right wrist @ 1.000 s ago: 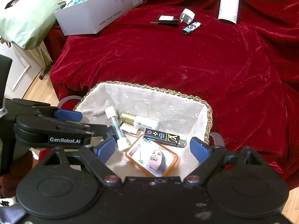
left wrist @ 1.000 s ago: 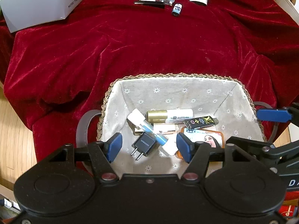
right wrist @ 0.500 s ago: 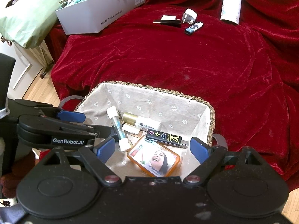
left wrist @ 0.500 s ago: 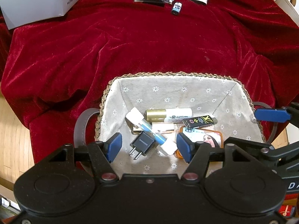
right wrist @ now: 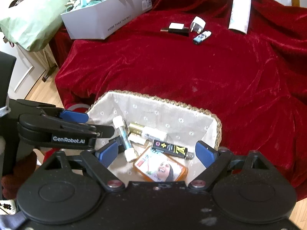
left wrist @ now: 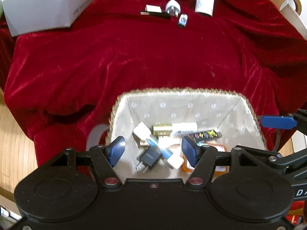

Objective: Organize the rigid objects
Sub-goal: 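Withdraw both open tools from the basket toward the remaining items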

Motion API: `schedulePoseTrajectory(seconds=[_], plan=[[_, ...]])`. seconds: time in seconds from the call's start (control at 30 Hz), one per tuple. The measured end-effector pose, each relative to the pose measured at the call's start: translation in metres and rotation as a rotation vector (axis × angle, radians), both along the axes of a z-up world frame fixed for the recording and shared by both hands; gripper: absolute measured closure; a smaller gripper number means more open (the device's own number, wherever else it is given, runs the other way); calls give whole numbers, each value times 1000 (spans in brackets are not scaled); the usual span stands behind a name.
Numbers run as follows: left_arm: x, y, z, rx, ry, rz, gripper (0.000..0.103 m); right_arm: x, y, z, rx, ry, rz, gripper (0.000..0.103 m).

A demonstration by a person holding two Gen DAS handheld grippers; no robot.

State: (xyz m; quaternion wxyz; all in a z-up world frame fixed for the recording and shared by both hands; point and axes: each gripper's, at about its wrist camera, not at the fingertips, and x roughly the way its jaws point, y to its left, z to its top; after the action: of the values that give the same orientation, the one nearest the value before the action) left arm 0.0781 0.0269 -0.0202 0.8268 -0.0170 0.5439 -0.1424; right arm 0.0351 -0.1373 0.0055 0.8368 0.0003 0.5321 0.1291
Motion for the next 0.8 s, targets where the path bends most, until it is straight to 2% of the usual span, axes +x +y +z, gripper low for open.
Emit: schedulePoseTrajectory(seconds=[0.07,0.37,0.57,0.8], plan=[[4,2,6,2,-30,6,35,2,-2,3,-3,-18,-5,14],[32,9,27,17,-149,25,35,25,-16,16,-17,-112,-55,11],[57,3,35,45,-227,24,33,49,-30,21,-16,-183,-133,2],[85,-7,27,67,-246,7,29,82,-44,13,-59,-198,-208,0]])
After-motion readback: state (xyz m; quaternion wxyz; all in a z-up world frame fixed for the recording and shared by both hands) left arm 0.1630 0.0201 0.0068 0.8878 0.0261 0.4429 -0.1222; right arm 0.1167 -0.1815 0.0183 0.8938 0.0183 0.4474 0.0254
